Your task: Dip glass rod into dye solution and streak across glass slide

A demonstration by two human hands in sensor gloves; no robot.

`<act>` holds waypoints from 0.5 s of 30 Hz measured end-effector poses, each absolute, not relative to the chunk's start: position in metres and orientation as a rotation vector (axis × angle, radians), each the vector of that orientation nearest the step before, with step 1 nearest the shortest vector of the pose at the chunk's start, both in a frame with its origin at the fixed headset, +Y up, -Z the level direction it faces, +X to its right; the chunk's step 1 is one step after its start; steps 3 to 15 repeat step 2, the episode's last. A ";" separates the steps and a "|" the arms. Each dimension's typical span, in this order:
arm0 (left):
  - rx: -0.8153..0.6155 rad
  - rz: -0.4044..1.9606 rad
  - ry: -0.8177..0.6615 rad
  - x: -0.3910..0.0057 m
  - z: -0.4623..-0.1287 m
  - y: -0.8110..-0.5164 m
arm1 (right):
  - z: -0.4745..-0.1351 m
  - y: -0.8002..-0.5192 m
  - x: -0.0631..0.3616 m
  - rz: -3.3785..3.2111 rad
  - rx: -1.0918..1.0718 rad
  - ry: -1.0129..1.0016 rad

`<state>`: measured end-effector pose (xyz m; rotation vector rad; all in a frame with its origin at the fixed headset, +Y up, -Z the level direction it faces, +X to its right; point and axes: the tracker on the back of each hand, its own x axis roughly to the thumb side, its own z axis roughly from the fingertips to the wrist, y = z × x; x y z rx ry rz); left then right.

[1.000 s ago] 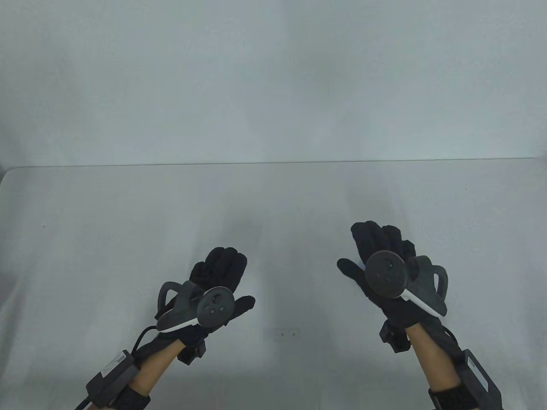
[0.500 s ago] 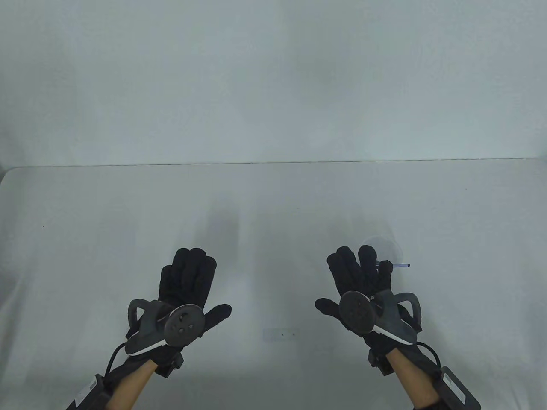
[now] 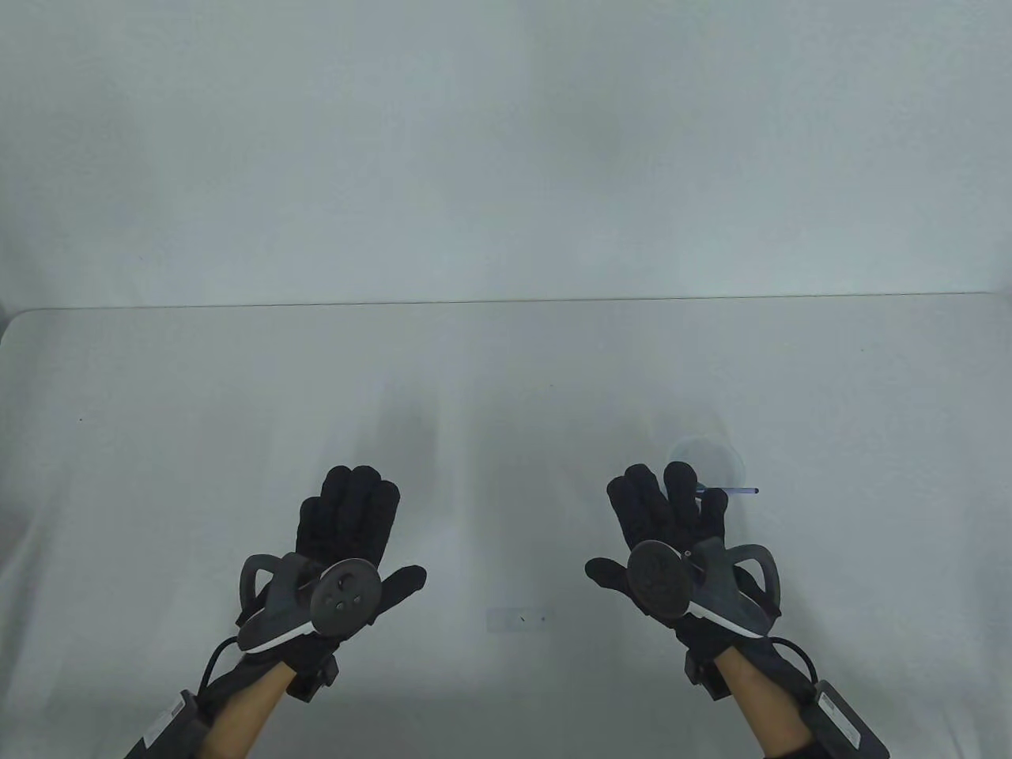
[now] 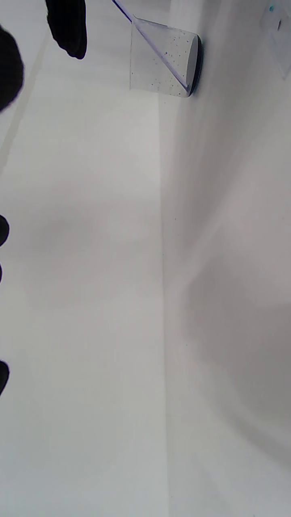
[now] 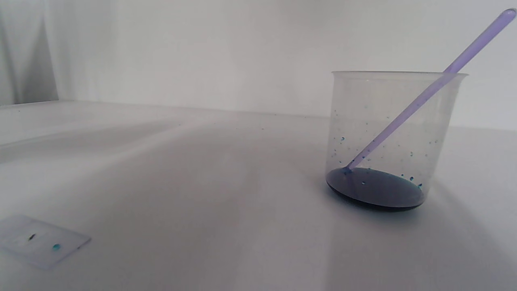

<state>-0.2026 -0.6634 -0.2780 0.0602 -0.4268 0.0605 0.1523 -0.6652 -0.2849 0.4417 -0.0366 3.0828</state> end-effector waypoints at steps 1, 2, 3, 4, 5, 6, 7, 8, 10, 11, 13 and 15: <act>0.058 0.061 -0.427 -0.203 -0.278 -0.663 | -0.285 -0.665 0.152 3.082 0.441 -0.036; 0.054 0.061 -0.428 -0.203 -0.278 -0.664 | -0.285 -0.666 0.152 3.085 0.439 -0.033; 0.054 0.061 -0.428 -0.203 -0.278 -0.664 | -0.285 -0.666 0.152 3.085 0.439 -0.033; 0.054 0.061 -0.428 -0.203 -0.278 -0.664 | -0.285 -0.666 0.152 3.085 0.439 -0.033; 0.054 0.061 -0.428 -0.203 -0.278 -0.664 | -0.285 -0.666 0.152 3.085 0.439 -0.033; 0.054 0.061 -0.428 -0.203 -0.278 -0.664 | -0.285 -0.666 0.152 3.085 0.439 -0.033; 0.054 0.061 -0.428 -0.203 -0.278 -0.664 | -0.285 -0.666 0.152 3.085 0.439 -0.033; 0.054 0.061 -0.428 -0.203 -0.278 -0.664 | -0.285 -0.666 0.152 3.085 0.439 -0.033; 0.054 0.061 -0.428 -0.203 -0.278 -0.664 | -0.285 -0.666 0.152 3.085 0.439 -0.033; 0.054 0.061 -0.428 -0.203 -0.278 -0.664 | -0.285 -0.666 0.152 3.085 0.439 -0.033; 0.054 0.061 -0.428 -0.203 -0.278 -0.664 | -0.285 -0.666 0.152 3.085 0.439 -0.033; 0.054 0.061 -0.428 -0.203 -0.278 -0.664 | -0.285 -0.666 0.152 3.085 0.439 -0.033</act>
